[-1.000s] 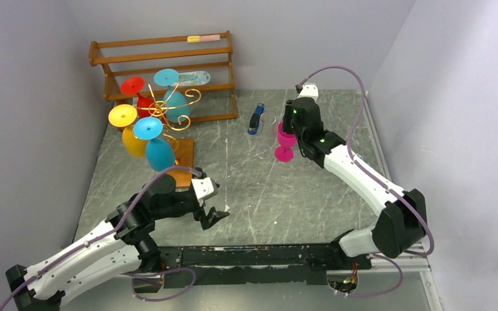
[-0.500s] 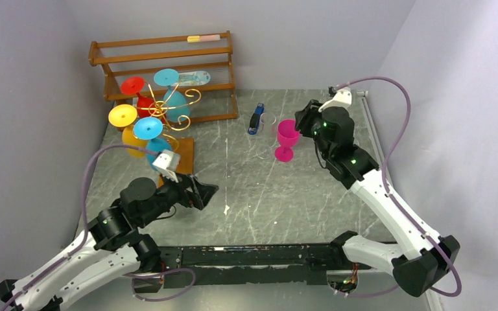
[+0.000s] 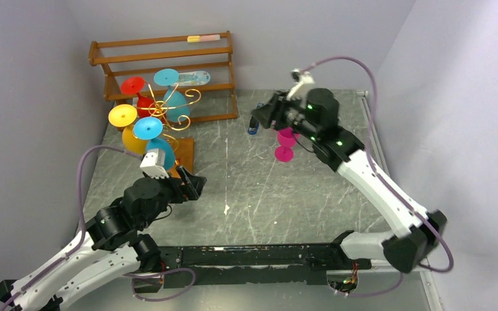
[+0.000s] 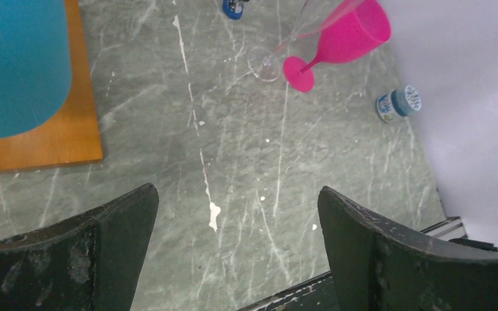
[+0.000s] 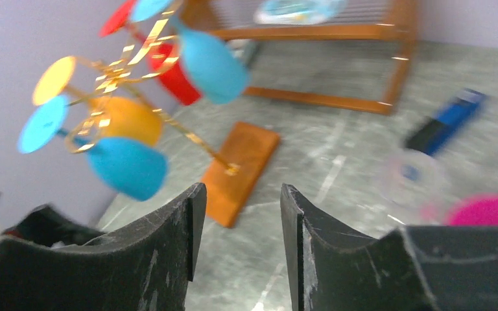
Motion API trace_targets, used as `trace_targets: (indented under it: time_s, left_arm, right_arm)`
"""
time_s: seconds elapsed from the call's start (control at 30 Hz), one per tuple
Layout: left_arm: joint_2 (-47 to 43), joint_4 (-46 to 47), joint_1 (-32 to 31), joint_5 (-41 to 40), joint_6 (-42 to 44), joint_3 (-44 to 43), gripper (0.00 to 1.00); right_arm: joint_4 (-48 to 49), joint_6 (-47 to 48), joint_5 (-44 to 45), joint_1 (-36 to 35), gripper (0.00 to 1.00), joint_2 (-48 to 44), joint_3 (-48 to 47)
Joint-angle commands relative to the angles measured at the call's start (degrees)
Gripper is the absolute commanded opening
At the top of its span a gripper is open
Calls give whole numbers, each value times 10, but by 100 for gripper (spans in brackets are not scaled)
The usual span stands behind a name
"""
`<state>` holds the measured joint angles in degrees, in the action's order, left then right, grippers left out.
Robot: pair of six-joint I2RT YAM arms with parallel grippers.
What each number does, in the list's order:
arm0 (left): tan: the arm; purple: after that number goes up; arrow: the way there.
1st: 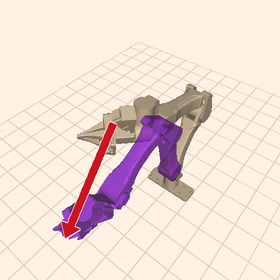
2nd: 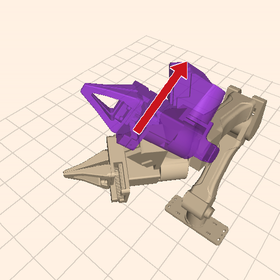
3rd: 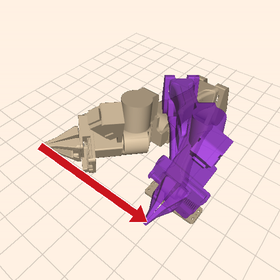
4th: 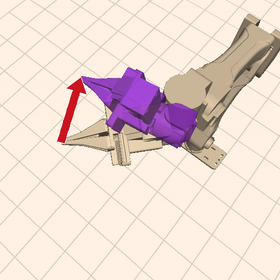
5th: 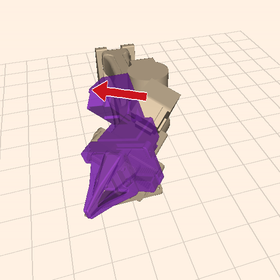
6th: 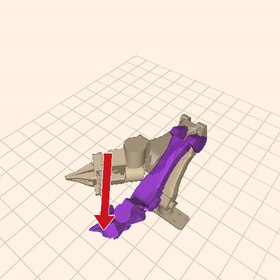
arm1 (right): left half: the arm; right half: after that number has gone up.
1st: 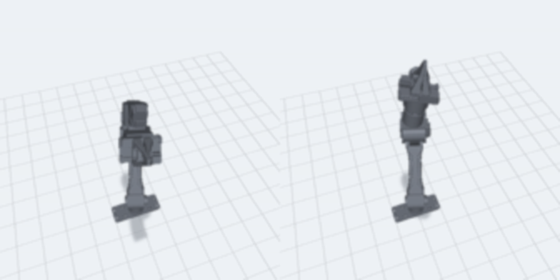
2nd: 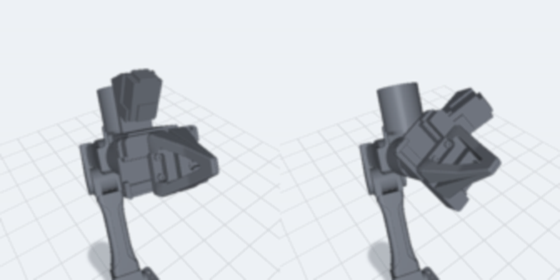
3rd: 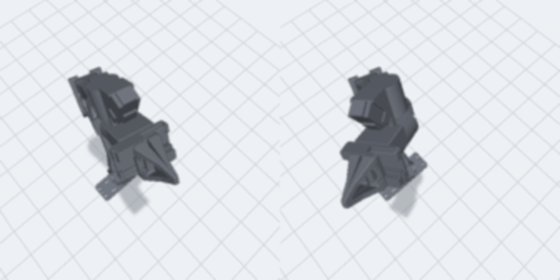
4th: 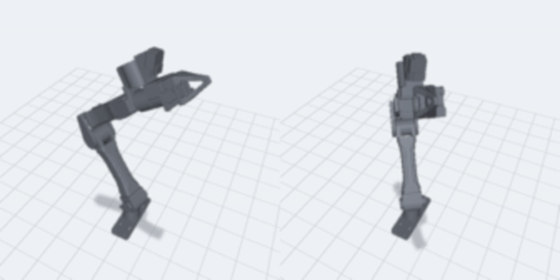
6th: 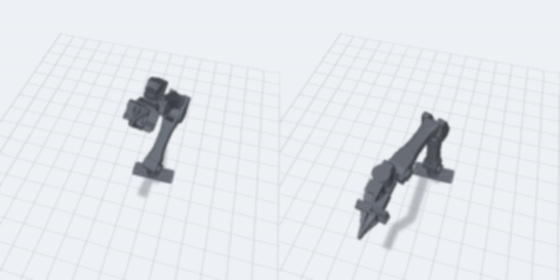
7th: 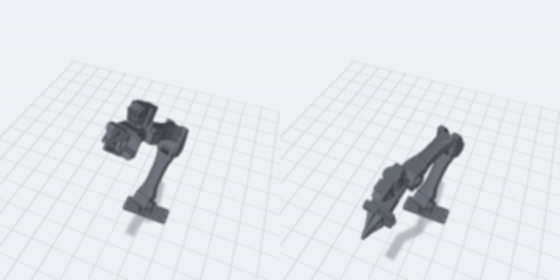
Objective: Take the wine glass off the wine glass rack
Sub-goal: Move the wine rack to the center of the board.
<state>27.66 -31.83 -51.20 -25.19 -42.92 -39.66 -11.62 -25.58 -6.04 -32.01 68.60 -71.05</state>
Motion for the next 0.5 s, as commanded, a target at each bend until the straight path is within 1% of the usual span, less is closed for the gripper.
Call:
trace_targets:
  time_s: [0.0,0.1,0.2,0.33,0.47]
  left_arm:
    - [4,11,2,21,28,22,97]
    - [-1,25,2,37,38,35,97]
    - [-2,31,2,52,49,42,97]
    - [8,43,2,82,72,45,97]
    - [23,51,2,104,95,42,97]
  right_arm:
    - [10,26,-101,-66,50,109,-113]
    - [25,13,-91,-88,52,173,-173]
    - [38,1,-90,-95,55,235,-235]
    - [29,-21,-103,-101,55,318,-330]
    - [9,-46,-107,-102,60,386,-411]
